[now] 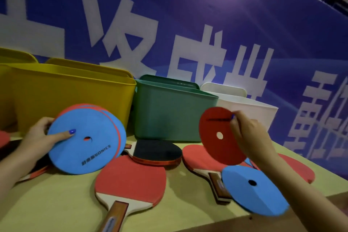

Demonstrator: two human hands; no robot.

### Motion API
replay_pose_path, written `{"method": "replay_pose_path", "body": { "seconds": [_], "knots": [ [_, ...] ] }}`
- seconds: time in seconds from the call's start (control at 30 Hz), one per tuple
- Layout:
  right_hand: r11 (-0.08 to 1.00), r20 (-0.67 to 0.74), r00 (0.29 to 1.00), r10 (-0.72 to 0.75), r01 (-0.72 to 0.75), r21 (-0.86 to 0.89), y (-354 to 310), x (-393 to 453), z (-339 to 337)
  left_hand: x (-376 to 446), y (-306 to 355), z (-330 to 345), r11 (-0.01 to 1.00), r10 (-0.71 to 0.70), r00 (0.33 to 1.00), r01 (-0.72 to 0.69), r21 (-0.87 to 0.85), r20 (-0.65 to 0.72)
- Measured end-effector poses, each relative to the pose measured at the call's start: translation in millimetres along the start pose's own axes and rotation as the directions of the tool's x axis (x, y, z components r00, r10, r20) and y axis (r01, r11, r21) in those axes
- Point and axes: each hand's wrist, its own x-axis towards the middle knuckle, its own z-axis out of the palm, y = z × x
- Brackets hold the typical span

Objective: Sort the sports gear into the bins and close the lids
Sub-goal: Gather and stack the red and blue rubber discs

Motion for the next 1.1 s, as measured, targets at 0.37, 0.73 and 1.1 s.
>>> {"method": "replay_pose_path", "body": {
  "seconds": [0.37,0.73,1.1],
  "knots": [
    [0.709,0.182,0.969,0.167,-0.247,0.66,-161.9,34.4,140.7,2.1,5.8,2.4,0.992,0.017,1.0,-0.014,-0.129,0.021],
    [0.371,0.361,0.928,0.093,-0.369,0.852,-189.0,60.9,167.7,1.8,6.4,1.0,0.989,-0.085,0.995,0.09,-0.117,0.047],
    [0.296,0.477,0.872,0.11,-0.487,0.822,-198.1,24.3,202.1,0.7,9.1,-3.0,0.96,-0.108,0.991,0.125,-0.249,0.081]
  ]
}}
